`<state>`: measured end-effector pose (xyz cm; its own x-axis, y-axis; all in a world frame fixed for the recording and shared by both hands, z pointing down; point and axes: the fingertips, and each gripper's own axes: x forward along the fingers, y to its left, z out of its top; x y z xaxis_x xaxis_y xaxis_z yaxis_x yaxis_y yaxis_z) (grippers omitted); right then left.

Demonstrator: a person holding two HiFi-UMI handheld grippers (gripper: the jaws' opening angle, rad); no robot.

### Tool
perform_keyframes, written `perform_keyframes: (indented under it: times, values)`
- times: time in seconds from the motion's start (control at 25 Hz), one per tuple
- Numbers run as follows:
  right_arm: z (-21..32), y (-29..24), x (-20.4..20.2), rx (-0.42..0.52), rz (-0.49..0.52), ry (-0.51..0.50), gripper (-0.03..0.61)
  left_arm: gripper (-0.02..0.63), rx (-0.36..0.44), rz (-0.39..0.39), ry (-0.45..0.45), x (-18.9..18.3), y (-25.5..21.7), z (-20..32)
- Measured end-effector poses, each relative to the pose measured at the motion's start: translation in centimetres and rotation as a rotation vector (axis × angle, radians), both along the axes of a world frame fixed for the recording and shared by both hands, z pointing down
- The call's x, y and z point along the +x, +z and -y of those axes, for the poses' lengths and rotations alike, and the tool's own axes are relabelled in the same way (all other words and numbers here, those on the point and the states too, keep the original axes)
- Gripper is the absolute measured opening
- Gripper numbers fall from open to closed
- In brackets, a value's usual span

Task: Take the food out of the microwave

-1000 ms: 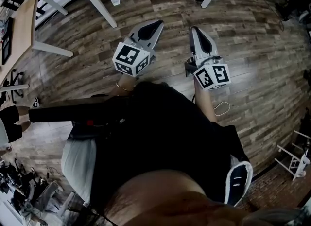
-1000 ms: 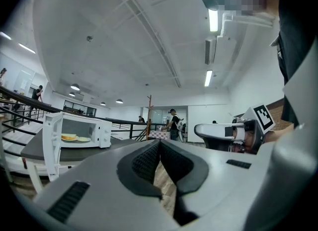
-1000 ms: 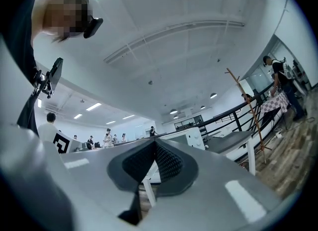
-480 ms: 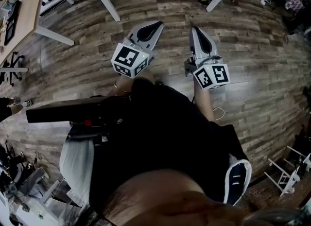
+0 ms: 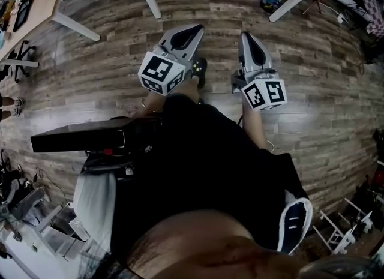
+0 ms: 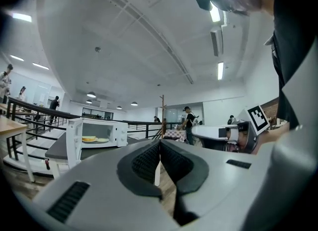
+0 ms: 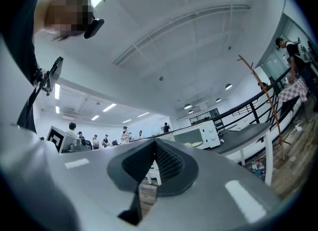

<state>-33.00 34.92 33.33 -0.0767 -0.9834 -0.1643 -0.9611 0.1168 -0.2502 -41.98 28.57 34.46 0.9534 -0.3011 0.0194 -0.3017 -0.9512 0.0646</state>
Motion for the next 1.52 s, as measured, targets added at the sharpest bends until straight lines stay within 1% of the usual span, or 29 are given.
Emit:
perform_keyframes:
  times: [0.32, 0.6, 0.92, 1.16, 1.52]
  values:
    - [2.7, 0.1, 2.3, -0.017, -0.002, -0.002, 0.0, 0.007, 0.006, -0.005, 0.011, 2.9, 0.2, 2.8]
    - [5.8, 0.5, 4.4, -0.025, 0.004, -0.002, 0.0, 0.008, -0.005, -0.001, -0.008, 4.8, 0.6, 6.3]
    - [8.5, 0.7, 6.8, -0.034, 0.014, -0.012, 0.0, 0.007, -0.028, 0.007, -0.006, 7.7, 1.4, 9.1]
    - [10.7, 0.9, 8.7, -0.041, 0.015, 0.0, 0.0, 0.007, -0.046, 0.004, 0.001, 9.4, 1.8, 11.5]
    - [13.8, 0.7, 12.0, -0.058, 0.016, 0.009, 0.0, 0.006, -0.058, 0.005, 0.045, 13.9, 1.3, 14.5]
